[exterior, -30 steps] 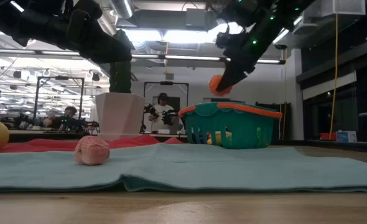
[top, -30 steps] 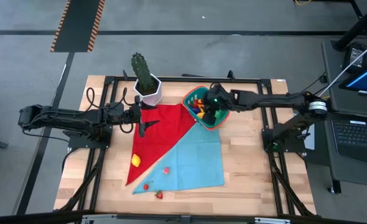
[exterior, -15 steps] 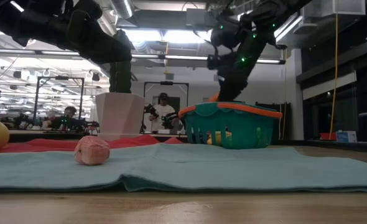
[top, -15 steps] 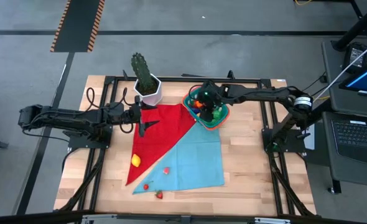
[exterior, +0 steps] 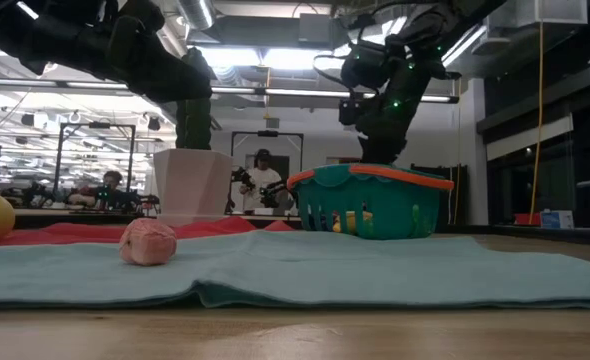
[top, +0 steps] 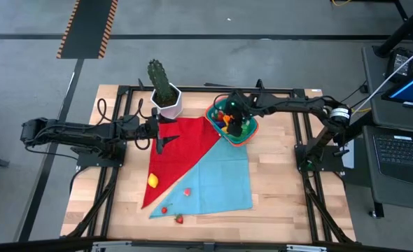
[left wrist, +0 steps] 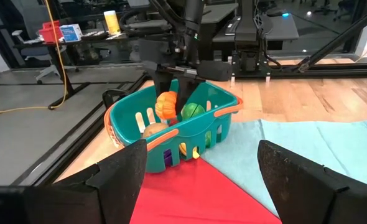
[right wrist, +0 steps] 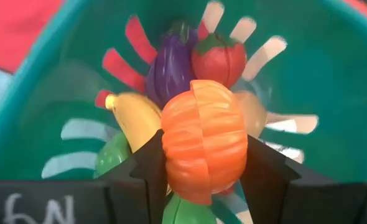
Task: Build produce basket
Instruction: Put the orange pumpkin into the blue basket, then put the yellow lemon into the blue basket
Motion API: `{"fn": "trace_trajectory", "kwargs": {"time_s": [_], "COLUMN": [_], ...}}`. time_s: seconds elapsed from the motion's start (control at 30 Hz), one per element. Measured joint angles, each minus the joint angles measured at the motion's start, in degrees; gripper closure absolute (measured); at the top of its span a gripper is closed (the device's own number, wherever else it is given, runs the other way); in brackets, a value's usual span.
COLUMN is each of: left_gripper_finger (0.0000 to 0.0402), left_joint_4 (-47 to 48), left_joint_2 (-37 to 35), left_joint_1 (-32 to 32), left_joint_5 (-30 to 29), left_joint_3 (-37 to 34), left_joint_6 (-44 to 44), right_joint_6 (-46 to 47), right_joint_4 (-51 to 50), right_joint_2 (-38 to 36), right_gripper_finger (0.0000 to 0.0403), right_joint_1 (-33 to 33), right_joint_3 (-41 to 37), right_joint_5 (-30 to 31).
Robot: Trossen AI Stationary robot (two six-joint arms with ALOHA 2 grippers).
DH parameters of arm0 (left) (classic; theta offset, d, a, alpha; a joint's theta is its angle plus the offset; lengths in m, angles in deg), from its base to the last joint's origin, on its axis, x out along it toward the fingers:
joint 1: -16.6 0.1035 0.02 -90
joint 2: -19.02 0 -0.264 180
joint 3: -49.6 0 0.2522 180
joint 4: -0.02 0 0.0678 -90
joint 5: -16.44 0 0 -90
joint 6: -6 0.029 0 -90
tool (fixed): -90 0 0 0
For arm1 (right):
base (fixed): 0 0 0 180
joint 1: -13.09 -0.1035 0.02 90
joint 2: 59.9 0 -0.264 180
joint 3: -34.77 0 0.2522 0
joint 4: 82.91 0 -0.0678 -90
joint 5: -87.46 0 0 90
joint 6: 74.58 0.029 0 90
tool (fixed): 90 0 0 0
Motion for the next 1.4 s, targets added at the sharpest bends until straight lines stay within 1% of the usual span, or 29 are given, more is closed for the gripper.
{"fn": "trace_trajectory", "kwargs": {"time_s": [0.37, 0.53, 0.93, 1.0, 1.1, 1.17, 1.3, 1.4], "left_gripper_finger": [0.0104, 0.0104, 0.0104, 0.0104, 0.0104, 0.0104, 0.0104, 0.0104], "left_joint_4": [0.0, 0.0, 0.0, 0.0, 0.0, 0.0, 0.0, 0.0], "left_joint_2": [0.0, 0.0, 0.0, 0.0, 0.0, 0.0, 0.0, 0.0], "left_joint_1": [0.0, 0.0, 0.0, 0.0, 0.0, 0.0, 0.0, 0.0], "left_joint_5": [0.0, 0.0, 0.0, 0.0, 0.0, 0.0, 0.1, 0.6], "left_joint_3": [0.0, 0.0, 0.0, 0.0, 0.0, 0.0, 0.0, 0.0], "left_joint_6": [-0.2, -4.1, -4.3, -4.3, -4.3, -4.3, -4.3, -2.3], "right_joint_6": [0.4, 0.4, 1.5, 1.6, 2.1, 2.7, 1.5, 1.4], "right_joint_4": [2.6, 3.3, 3.2, 3.2, 3.2, 3.2, 3.1, 3.0], "right_joint_2": [0.3, 1.2, 2.1, 2.1, 2.1, 2.1, 2.1, 2.0], "right_gripper_finger": [0.0243, 0.0243, 0.0242, 0.0224, 0.0186, 0.017, 0.0162, 0.016], "right_joint_1": [0.0, 0.0, 0.0, 0.0, 0.0, 0.0, 0.0, 0.0], "right_joint_3": [-0.9, -0.9, -0.9, -0.9, -0.9, -0.9, -0.9, -0.9], "right_joint_5": [0.0, 0.0, 0.1, 0.1, 0.1, 0.1, 0.1, 0.1]}}
